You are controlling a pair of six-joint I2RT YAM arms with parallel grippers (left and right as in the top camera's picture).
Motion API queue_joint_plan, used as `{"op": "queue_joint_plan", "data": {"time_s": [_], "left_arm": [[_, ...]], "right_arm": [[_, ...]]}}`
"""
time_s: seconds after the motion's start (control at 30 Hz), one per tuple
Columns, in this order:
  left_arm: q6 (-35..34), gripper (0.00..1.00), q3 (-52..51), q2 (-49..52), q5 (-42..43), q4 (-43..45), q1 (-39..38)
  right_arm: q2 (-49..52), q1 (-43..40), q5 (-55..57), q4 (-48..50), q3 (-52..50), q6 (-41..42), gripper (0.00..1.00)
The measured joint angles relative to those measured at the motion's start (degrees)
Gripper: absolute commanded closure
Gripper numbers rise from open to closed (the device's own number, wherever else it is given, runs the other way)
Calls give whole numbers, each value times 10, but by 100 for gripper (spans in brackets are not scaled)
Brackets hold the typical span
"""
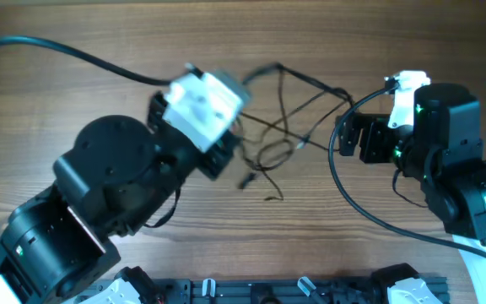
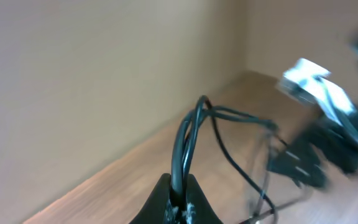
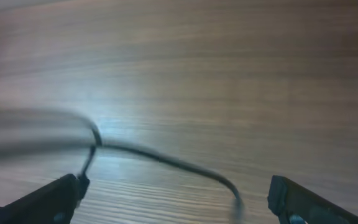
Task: Untangle cables
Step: 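Pull the left gripper far left, stretching cables across the table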
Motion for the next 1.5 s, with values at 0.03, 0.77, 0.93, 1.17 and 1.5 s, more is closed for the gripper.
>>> {"op": "queue_joint_plan", "data": {"time_s": [0.03,0.77,0.93,1.17,1.5], "left_arm": [[-15,96,0,-1,-33,5,0],[-107,96,0,-81,-388,30,0],[-107,96,0,-80,-430,29,0],[-107,96,0,-80,-468,21,0],[-66,96,0,-81,-559,21,1]], "right_arm": [[0,-1,7,-1,0,0,0],[0,-2,72,-35,0,25,0],[0,-2,80,-39,0,25,0],[0,-2,83,-68,0,26,0],[0,-4,107,-101,0,40,0]]}}
